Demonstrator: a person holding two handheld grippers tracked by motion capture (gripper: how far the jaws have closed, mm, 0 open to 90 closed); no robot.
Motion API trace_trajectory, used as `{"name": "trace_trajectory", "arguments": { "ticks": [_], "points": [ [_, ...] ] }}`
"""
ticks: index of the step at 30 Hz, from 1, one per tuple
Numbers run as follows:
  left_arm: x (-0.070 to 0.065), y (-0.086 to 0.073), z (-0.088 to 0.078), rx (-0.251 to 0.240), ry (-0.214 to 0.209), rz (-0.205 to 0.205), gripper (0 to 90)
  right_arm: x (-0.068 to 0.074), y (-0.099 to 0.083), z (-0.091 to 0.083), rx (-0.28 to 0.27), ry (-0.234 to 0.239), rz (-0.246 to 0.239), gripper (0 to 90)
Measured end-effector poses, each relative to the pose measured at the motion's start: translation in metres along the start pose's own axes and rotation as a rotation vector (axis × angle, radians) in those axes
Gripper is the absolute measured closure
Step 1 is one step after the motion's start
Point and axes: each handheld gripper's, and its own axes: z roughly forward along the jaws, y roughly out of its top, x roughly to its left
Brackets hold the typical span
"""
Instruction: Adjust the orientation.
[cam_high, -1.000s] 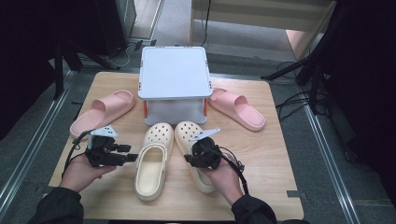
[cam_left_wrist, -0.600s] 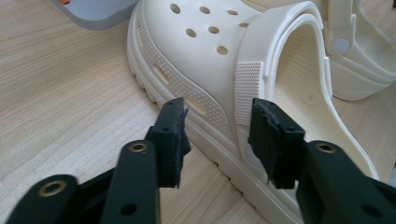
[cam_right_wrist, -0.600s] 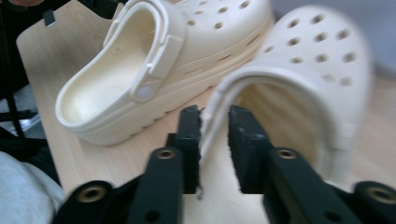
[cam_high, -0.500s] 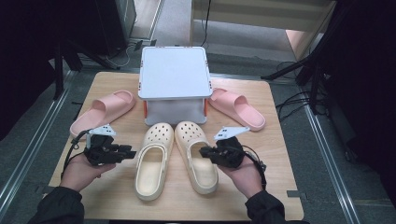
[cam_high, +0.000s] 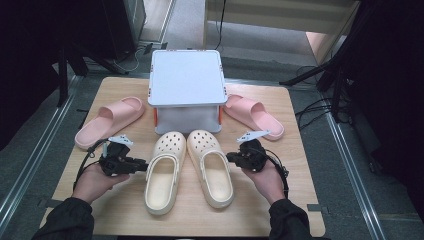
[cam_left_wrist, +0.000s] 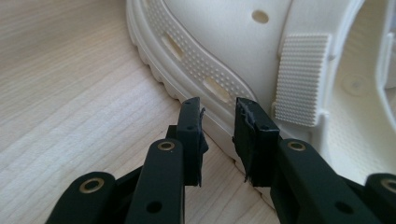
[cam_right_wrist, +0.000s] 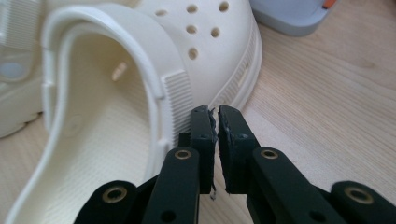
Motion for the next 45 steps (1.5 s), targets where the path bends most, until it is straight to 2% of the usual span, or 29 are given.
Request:
{"name": "trace_trajectory", "arguments": {
  "ticks": [1,5,7,11,12,14,19,24,25,26,30,32,34,35,38,39,42,45],
  "points": [
    [-0.002,0.001,0.004,0.012,0.013,0.009,72.2,0.000,0.000,0.003,0.012,-0.002,0.009,85.6],
    [-0.004,0.001,0.004,0.013,0.009,0.008,74.3,-0.002,-0.001,0.008,0.019,-0.008,0.017,85.7],
    [-0.006,0.002,0.004,0.016,0.010,0.009,76.5,-0.003,-0.001,0.008,0.015,0.008,0.028,85.8],
    [-0.010,0.002,0.007,0.019,-0.013,0.009,76.6,-0.003,-0.001,0.009,0.012,0.012,0.032,85.7],
    [-0.011,0.003,0.008,0.024,-0.010,0.021,76.3,-0.003,-0.002,0.009,0.012,0.018,0.032,84.6],
    [-0.013,0.004,0.009,0.023,-0.004,0.018,76.1,-0.003,-0.002,0.010,0.010,0.026,0.033,83.4],
    [-0.023,0.009,0.017,0.031,-0.023,0.052,75.6,0.004,-0.001,0.016,0.016,0.031,0.015,82.8],
    [-0.025,0.009,0.019,0.031,-0.045,0.037,75.5,0.004,-0.001,0.016,0.014,0.033,0.021,82.8],
    [-0.027,0.010,0.020,0.035,-0.056,0.040,75.6,0.004,-0.001,0.017,0.013,0.035,0.026,82.9],
    [-0.030,0.011,0.021,0.032,-0.045,0.062,78.0,0.003,-0.001,0.017,0.009,0.036,0.032,83.8],
    [-0.028,0.010,0.020,0.028,-0.057,0.052,77.9,0.002,-0.001,0.017,0.008,0.033,0.032,83.6],
    [-0.026,0.009,0.020,0.034,-0.057,0.051,76.8,0.001,0.000,0.015,-0.005,0.041,0.048,82.7],
    [-0.025,0.011,0.016,0.023,-0.063,0.043,79.4,-0.001,0.003,0.011,-0.013,0.041,0.077,83.4],
    [-0.026,0.015,0.008,-0.014,-0.067,0.044,81.0,-0.001,0.004,0.008,-0.027,0.044,0.085,83.4],
    [-0.027,0.020,0.002,-0.045,-0.064,0.049,82.9,-0.001,0.005,0.001,-0.058,0.048,0.095,82.9],
    [-0.028,0.026,-0.004,-0.066,-0.066,0.045,82.9,0.003,0.006,-0.006,-0.087,0.055,0.101,80.6],
    [-0.030,0.031,-0.008,-0.063,-0.050,0.055,82.7,0.011,0.008,-0.016,-0.105,0.058,0.083,78.8],
    [-0.029,0.036,-0.011,-0.061,-0.058,0.034,80.9,0.020,0.007,-0.023,-0.108,0.069,0.069,77.2]
  ]
}}
